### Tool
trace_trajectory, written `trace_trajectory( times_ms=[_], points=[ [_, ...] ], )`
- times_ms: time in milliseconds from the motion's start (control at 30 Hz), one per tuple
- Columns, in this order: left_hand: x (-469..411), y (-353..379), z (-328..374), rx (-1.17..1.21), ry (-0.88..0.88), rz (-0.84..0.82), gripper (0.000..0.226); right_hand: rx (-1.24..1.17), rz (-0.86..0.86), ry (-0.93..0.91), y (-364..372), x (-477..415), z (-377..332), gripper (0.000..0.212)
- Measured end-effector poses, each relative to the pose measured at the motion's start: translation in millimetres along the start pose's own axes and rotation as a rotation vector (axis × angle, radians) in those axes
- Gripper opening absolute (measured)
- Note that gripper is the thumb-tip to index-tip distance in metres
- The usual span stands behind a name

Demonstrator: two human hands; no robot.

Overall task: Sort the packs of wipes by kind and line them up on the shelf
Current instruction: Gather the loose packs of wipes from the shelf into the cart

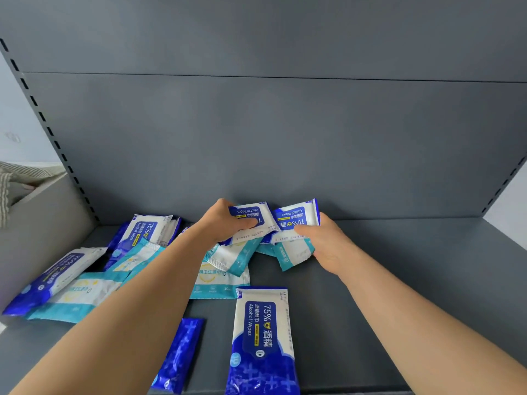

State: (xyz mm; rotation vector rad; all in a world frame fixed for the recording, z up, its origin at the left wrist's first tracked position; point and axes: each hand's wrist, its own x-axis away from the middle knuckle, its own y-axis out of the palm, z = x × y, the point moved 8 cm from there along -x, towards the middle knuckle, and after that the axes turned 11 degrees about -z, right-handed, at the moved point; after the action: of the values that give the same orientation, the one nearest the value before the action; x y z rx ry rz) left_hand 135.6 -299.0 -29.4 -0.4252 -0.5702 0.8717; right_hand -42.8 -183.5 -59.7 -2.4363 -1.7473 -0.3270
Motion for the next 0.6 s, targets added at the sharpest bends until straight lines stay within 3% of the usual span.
trace_trajectory(
  times_ms=[167, 300, 433, 600],
  points=[
    [-4, 17, 5, 0.143, 0.060, -0.015, 0.053, -0.139, -0.060, -0.032, -5, 15, -6, 0.029],
    [-4, 36, 8, 0.190, 0.061, -0.107, 0.039, -0.237, -0.051, -0.067, -22, 29, -8, 0.030],
    [-5, 56, 16, 0.035, 0.063, -0.207, 0.063, -0.284, -0.064, -0.064, -34, 44, -8, 0.025],
    [0, 77, 36, 0.016, 0.181, -0.240, 0.066, -0.335, -0.067, -0.110, -50, 62, -6, 0.028]
  ],
)
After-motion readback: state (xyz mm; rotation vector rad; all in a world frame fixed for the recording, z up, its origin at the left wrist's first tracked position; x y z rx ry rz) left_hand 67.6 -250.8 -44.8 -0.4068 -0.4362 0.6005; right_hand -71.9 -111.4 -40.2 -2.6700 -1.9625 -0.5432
